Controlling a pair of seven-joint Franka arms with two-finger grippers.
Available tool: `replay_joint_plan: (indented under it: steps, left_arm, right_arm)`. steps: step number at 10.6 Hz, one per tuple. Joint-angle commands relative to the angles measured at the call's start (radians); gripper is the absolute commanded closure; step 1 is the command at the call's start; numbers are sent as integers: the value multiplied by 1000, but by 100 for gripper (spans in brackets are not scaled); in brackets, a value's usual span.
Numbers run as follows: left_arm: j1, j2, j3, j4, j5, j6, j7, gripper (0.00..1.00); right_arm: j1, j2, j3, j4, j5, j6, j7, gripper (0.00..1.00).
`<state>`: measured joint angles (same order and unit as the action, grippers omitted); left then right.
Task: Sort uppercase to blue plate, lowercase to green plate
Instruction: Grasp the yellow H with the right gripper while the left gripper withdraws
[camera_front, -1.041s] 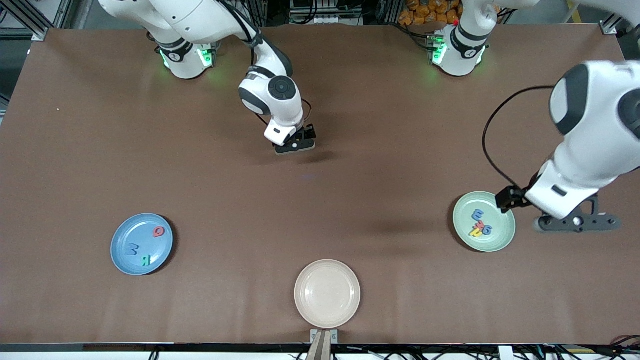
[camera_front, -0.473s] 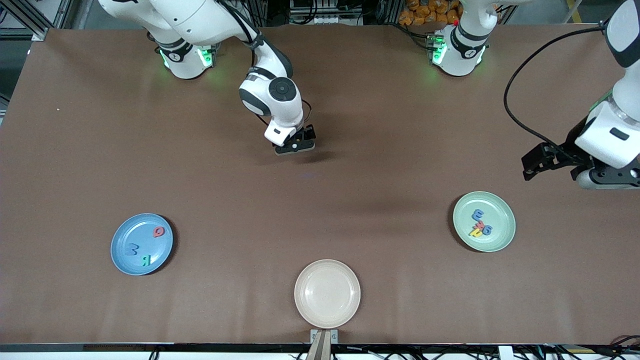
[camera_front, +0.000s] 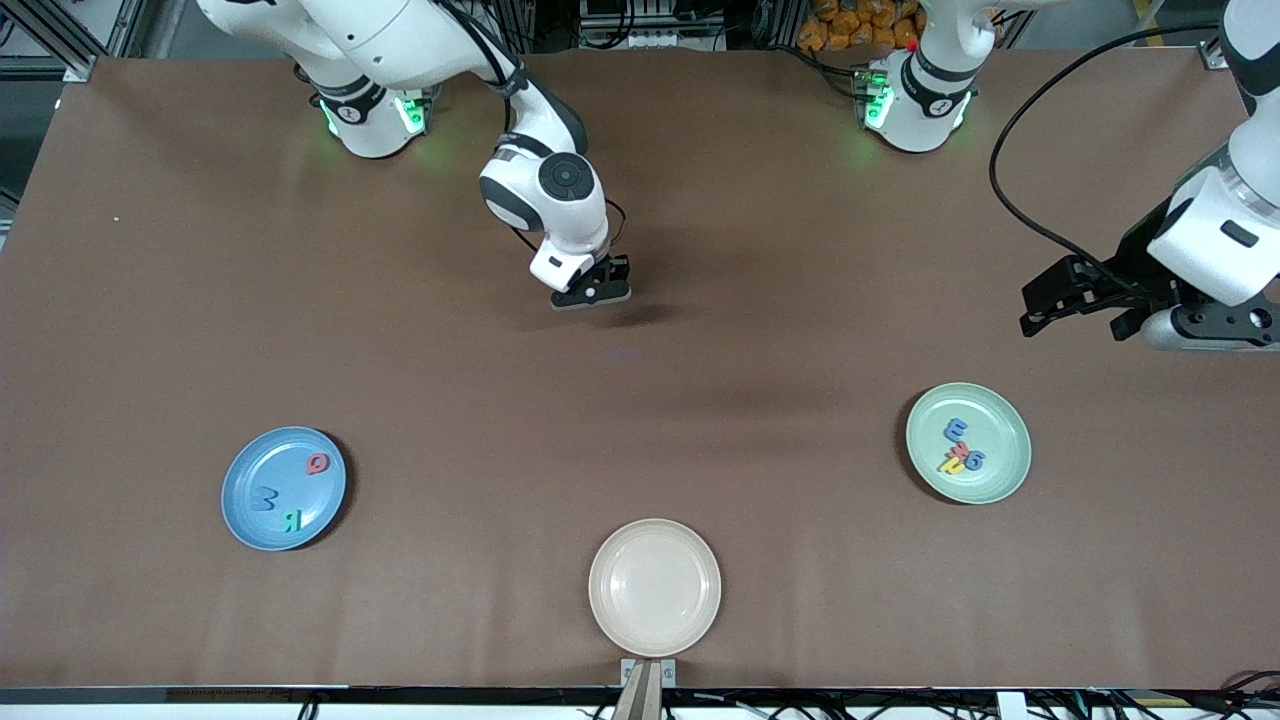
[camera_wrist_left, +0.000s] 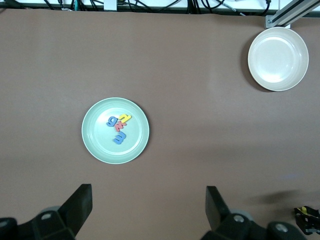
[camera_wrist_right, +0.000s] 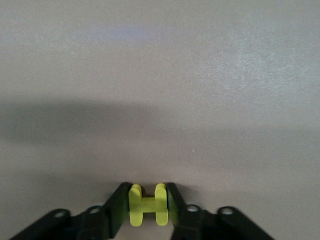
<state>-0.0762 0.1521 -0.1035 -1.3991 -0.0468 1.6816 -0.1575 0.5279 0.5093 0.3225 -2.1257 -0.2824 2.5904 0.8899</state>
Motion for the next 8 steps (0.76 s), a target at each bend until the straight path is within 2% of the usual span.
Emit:
replay_joint_plan:
  steps: [1, 3, 5, 8]
  left_arm:
    - [16, -26, -33, -27, -12, -17, -49, 0]
    - [15, -26, -39, -26, 46, -51, -57, 0]
    - [13, -26, -35, -26, 70, -101, -57, 0]
    - [7, -19, -33, -23, 111, -132, -57, 0]
  right_arm:
    - [9, 14, -8, 3, -27, 5, 31, 100]
    - [-3, -7, -8, 10, -27, -1, 26, 100]
    - [-70, -64, -11, 32, -27, -10, -29, 100]
    - [-201, -72, -81, 96, -27, -56, -314, 100]
